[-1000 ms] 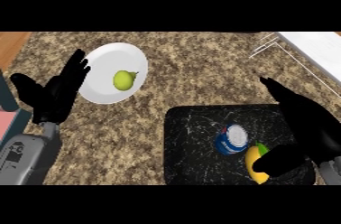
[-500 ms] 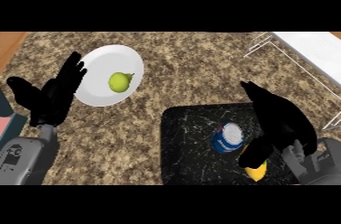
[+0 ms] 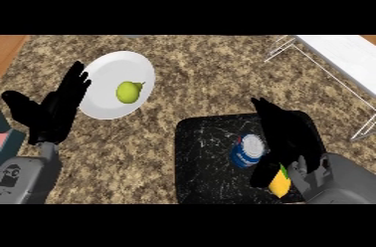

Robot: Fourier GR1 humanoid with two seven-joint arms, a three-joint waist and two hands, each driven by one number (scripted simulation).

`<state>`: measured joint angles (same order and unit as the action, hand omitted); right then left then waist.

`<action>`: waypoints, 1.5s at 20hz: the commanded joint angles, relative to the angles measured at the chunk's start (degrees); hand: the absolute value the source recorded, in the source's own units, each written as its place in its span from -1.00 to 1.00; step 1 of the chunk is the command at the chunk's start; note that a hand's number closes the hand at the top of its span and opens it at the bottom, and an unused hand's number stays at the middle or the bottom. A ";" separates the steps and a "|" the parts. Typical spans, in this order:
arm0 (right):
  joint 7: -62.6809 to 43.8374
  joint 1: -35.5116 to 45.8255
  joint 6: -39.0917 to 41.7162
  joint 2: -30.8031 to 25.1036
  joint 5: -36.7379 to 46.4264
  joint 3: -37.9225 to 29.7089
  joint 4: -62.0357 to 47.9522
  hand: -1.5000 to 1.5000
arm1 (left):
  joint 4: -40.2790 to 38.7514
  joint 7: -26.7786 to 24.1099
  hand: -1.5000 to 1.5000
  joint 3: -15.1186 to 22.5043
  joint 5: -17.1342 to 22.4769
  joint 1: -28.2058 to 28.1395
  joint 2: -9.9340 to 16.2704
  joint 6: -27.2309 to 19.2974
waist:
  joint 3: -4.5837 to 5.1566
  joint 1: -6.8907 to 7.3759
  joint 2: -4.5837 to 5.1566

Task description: Pick the can from the tray and place it in the tiered shelf

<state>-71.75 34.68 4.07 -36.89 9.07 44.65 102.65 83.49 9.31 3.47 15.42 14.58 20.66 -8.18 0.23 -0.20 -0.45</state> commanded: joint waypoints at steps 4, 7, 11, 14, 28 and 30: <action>-13.49 -2.88 -0.54 4.26 4.72 0.82 1.51 -1.00 | -0.16 0.25 0.00 -2.52 0.90 -0.28 1.49 1.49 | -0.10 -0.76 -0.01; -12.96 -1.95 0.47 5.59 5.61 -0.73 -1.87 -1.00 | 1.21 1.08 0.00 -0.02 -1.48 0.05 -0.53 -0.46 | -0.17 -0.27 0.22; -13.37 -0.65 1.67 10.31 7.33 -0.82 -5.62 -1.00 | -1.32 -0.54 0.00 -2.38 1.02 0.25 0.45 3.30 | -0.11 0.10 0.44; -12.84 -4.46 -0.72 12.29 10.35 0.32 -5.78 -1.00 | -0.29 -0.13 0.00 -0.64 -1.62 0.75 -1.65 0.29 | -0.16 -0.21 0.33; 0.81 -6.53 3.11 16.20 18.13 -1.49 -16.60 1.00 | 2.46 2.18 0.00 -2.83 -1.50 0.10 -0.52 2.87 | -0.20 0.50 0.51; 6.19 -7.77 1.50 15.60 20.39 -3.08 -18.79 1.00 | 0.34 2.22 0.00 -2.05 -2.02 1.47 -2.53 2.50 | -0.22 0.23 0.55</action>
<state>-64.56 26.91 5.43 -22.79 25.42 41.60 89.97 86.03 11.55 1.45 13.80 14.09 19.20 -6.11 0.43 0.05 -0.68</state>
